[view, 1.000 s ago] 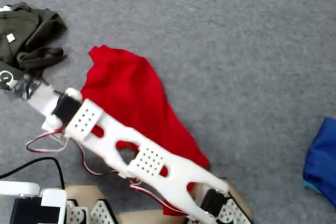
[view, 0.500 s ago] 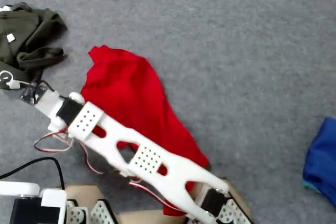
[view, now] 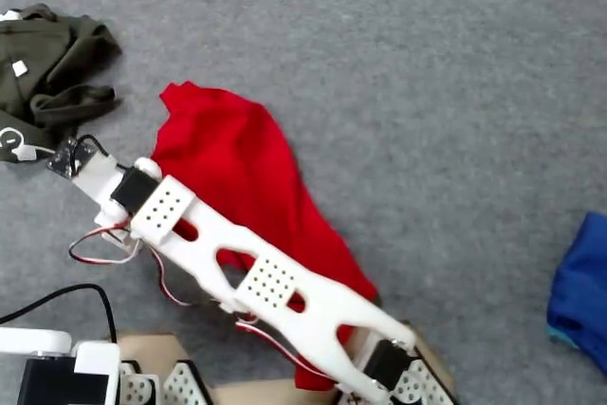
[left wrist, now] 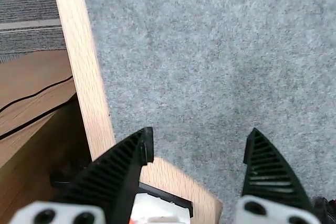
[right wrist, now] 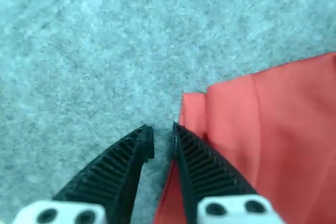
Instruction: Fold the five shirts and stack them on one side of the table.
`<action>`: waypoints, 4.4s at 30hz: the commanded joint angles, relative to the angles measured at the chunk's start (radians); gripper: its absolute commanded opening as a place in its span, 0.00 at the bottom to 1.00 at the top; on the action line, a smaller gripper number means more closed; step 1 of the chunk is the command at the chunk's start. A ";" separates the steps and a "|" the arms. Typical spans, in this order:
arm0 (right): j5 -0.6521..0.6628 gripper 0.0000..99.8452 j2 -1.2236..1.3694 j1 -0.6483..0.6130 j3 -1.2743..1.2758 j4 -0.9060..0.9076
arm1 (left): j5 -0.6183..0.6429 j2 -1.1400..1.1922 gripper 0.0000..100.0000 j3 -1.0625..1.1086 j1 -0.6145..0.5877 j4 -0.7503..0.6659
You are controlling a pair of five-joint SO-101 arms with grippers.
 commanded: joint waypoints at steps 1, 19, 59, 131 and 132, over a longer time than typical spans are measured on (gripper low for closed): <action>0.005 0.09 -0.002 0.058 -0.008 -0.009 | -0.009 -0.018 0.29 -0.003 0.002 -0.009; 0.005 0.00 -0.045 0.081 -0.081 -0.005 | -0.009 -0.021 0.29 0.038 -0.002 -0.066; -0.057 0.20 -0.010 0.056 -0.073 0.021 | -0.068 -0.019 0.29 0.095 -0.041 -0.072; -0.104 0.01 -0.737 1.486 -0.056 0.081 | 0.218 -0.018 0.29 -0.293 1.537 0.238; -0.075 0.01 -0.708 1.521 -0.056 0.081 | 0.218 -0.015 0.29 -0.295 1.603 0.235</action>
